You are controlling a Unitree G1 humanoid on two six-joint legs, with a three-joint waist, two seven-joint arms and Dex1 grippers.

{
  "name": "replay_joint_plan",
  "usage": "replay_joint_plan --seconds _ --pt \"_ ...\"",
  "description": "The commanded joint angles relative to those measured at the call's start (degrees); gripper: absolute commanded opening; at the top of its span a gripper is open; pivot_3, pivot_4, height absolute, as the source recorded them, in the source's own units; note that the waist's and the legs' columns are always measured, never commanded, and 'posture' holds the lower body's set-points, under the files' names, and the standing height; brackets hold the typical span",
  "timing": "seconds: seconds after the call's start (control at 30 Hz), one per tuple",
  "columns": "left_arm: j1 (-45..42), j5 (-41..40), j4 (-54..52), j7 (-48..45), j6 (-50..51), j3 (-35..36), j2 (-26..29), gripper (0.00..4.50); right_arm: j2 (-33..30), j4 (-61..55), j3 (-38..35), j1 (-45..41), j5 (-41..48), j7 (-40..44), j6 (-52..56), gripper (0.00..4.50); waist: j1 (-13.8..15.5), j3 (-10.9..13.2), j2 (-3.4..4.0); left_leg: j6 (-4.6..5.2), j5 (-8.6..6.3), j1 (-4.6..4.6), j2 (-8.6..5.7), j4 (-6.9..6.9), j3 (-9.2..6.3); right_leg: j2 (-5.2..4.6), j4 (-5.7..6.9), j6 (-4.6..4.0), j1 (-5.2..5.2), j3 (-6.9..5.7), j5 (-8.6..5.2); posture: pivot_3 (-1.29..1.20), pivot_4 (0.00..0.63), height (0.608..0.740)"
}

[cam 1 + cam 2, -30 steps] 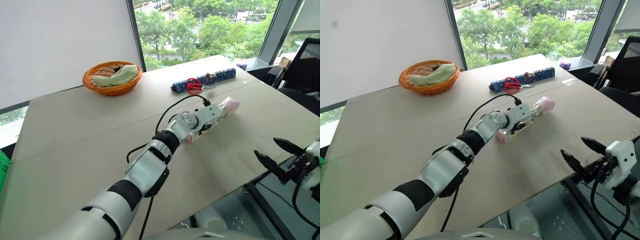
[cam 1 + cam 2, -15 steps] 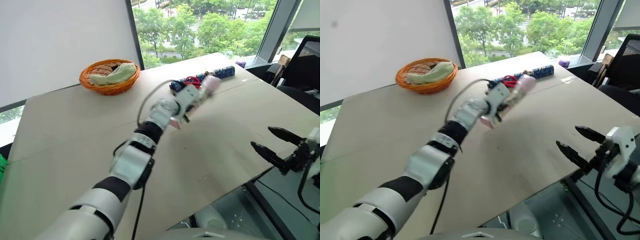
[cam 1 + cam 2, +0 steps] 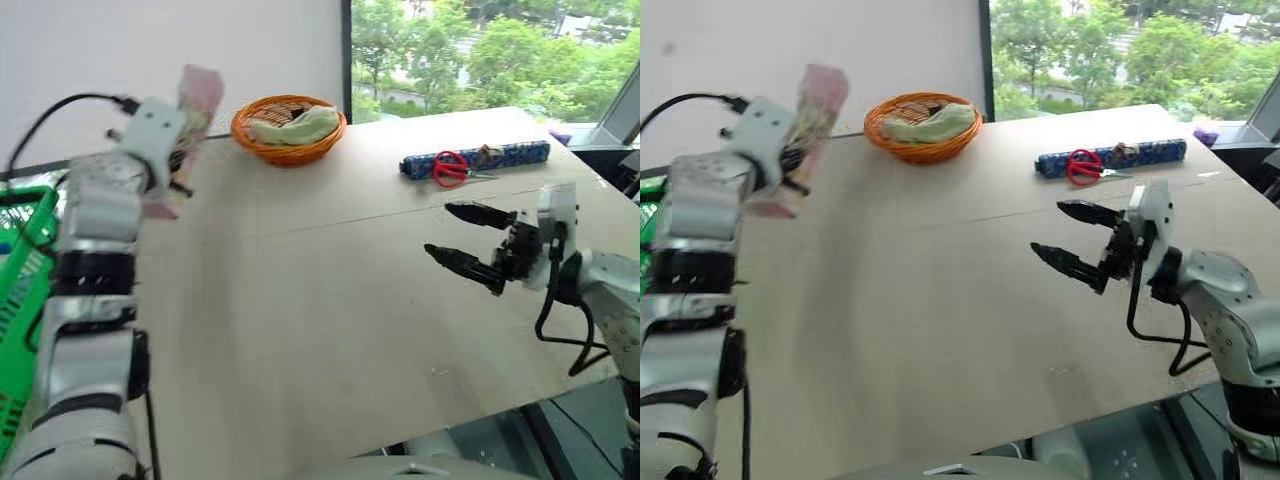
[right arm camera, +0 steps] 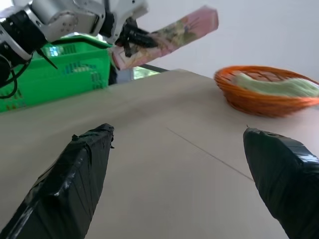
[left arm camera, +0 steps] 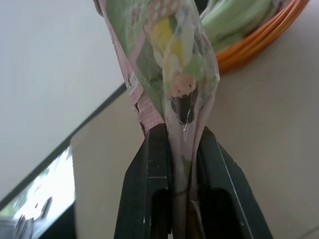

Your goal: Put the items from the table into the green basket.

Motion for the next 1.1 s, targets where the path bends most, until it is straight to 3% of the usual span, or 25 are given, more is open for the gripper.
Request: replay_joint_plan --seconds 0.03,0.17,0.33,0.6,0.93,1.1 --pt "2.59 -0.10 -8.85 0.86 3.50 7.16 5.94 0.09 1.41 2.64 2.57 -4.55 -0.05 2.83 -0.19 4.50 2.45 -0.17 -0.26 -0.01 0.00 -0.21 -0.02 0.05 -0.04 -0.02 0.08 -0.01 -0.18 -0.05 0.01 0.14 0.000 0.740" --pt "10.69 -0.17 -12.12 1.44 6.59 15.61 11.77 0.09 3.71 6.60 6.35 -10.38 -1.48 5.81 -0.78 4.50 5.36 -0.23 -0.41 0.00 0.00 -0.48 -0.24 0.14 -0.10 -0.25 0.19 -0.06 -0.37 -0.20 0.03 0.18 0.000 0.740" --pt "20.11 0.09 -8.93 3.15 4.00 25.16 16.78 0.09 5.80 9.27 7.45 -15.17 -2.81 6.47 -1.07 4.50 7.57 -0.33 -0.55 -0.02 0.03 -0.39 -0.30 0.13 -0.14 -0.35 0.26 -0.07 -0.32 -0.32 0.02 0.20 0.000 0.740" --pt "24.11 -2.96 1.99 2.82 -7.62 26.11 17.40 0.09 7.09 7.98 7.49 -15.27 -2.87 6.13 -0.23 4.50 9.73 -0.53 -0.85 -0.26 0.14 -0.37 -0.26 0.13 -0.56 -0.35 0.32 -0.34 -0.21 -0.78 0.16 0.19 0.000 0.740" --pt "18.17 -6.09 11.76 5.71 -15.47 22.95 17.35 4.37 6.53 5.41 6.44 -12.59 -2.91 4.38 0.06 4.50 8.89 -0.70 -0.96 -0.33 0.23 -0.37 -0.24 0.11 -0.80 -0.35 0.38 -0.51 -0.18 -1.07 0.16 0.14 0.000 0.740" --pt "16.65 -16.58 3.38 -2.85 -20.56 23.98 11.21 4.45 4.90 7.39 5.06 -9.25 -5.34 4.87 -2.12 4.50 9.03 -0.83 -0.97 -0.33 0.24 -0.37 -0.24 0.11 -0.80 -0.37 0.39 -0.52 -0.17 -1.10 0.16 0.14 0.000 0.740"
